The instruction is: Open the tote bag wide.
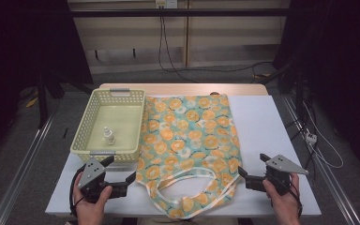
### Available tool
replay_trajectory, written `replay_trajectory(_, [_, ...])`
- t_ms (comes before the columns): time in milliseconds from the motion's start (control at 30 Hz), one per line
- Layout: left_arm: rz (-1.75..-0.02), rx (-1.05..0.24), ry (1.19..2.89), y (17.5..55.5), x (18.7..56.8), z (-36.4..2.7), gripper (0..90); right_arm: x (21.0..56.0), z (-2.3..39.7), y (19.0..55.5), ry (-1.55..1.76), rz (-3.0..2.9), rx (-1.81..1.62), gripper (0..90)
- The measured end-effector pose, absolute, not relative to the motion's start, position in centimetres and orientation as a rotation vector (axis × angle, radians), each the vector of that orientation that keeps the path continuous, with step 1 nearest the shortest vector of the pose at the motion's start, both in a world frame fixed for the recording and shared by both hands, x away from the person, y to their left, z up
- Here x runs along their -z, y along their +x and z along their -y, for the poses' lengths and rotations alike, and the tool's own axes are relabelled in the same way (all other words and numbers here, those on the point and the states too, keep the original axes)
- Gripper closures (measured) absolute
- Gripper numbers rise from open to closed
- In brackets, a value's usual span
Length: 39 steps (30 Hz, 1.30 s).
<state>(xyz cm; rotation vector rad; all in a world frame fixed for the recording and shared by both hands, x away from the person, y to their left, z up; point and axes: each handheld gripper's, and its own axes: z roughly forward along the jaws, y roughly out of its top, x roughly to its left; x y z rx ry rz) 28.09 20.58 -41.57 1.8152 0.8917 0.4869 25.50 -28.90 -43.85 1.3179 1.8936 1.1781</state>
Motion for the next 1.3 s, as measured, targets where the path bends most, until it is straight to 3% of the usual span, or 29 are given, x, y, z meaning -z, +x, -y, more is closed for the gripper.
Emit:
replay_trajectory(433, [-0.914,-0.481,1.821,28.1,41.8,-20.6,5.2,43.6,27.7,26.1,1.285,-1.953,-1.192,6.0])
replay_trajectory(967, [-0.900,-0.492,1.833,27.8,41.8,-20.8,5.3,41.9,23.0,27.2,1.171,-2.226,-1.221,8.7])
replay_trajectory(1300, [-0.887,-0.495,1.840,27.6,41.8,-20.8,5.4,41.2,18.1,25.3,0.923,-2.500,-1.211,18.0])
